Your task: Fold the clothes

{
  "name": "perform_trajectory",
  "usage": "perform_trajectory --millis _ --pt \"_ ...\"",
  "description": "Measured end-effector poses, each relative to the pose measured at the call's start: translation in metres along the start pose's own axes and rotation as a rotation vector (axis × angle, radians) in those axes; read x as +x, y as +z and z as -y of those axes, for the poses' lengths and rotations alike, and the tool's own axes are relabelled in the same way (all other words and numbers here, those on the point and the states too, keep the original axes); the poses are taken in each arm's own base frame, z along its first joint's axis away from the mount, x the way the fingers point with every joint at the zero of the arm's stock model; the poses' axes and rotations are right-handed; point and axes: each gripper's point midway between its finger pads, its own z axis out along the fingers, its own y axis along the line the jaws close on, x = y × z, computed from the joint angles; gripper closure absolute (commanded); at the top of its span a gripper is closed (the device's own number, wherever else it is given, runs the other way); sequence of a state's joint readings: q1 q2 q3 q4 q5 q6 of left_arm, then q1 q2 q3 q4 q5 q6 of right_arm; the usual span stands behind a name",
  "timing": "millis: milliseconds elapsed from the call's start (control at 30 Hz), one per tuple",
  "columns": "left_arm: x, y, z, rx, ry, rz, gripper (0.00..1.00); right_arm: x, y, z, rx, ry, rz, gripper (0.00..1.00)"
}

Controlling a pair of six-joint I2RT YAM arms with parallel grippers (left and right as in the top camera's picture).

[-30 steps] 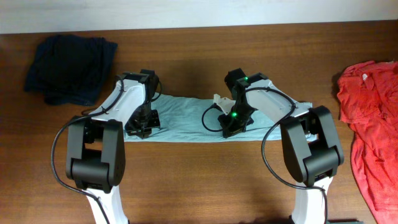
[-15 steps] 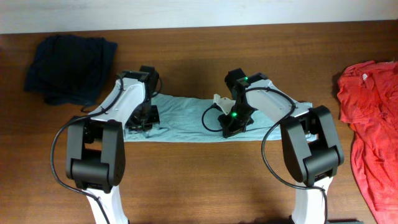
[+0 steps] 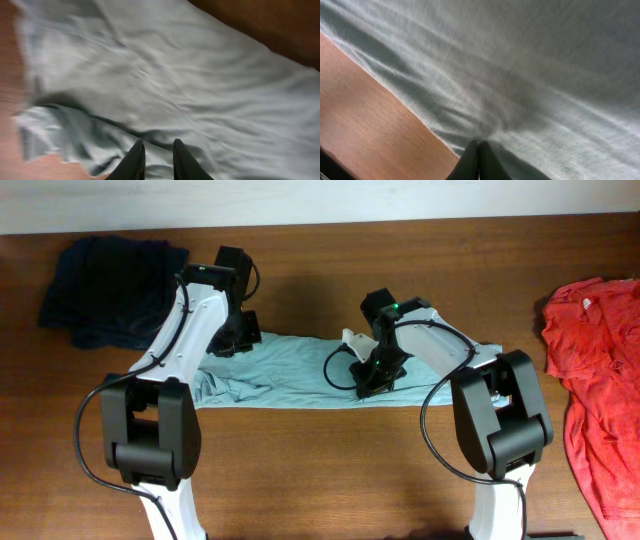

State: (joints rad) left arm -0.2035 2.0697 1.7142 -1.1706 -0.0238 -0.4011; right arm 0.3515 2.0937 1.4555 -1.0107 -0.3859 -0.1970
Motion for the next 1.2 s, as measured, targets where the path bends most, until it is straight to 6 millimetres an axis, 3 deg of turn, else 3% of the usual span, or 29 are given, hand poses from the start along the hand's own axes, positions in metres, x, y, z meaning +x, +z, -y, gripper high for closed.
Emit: perform_trajectory --millis 367,633,800,1200 --pt "0.035 0.024 0.025 0.084 0.098 -0.103 0.81 -0.007 -0.003 0.008 0.053 0.008 0.018 0.87" --pt "0.036 0.035 0.040 0.106 0.138 -0.073 0.81 0.009 -0.005 0.022 0.137 0.047 -0.048 0.88" --pt "0.041 0.040 0.038 0.101 0.139 -0.083 0.81 0.014 -0.006 0.025 0.156 0.053 -0.068 0.95" --pt "0.044 0.051 0.037 0.102 0.139 -0.082 0.82 0.028 -0.013 0.036 0.163 0.124 -0.108 0.96"
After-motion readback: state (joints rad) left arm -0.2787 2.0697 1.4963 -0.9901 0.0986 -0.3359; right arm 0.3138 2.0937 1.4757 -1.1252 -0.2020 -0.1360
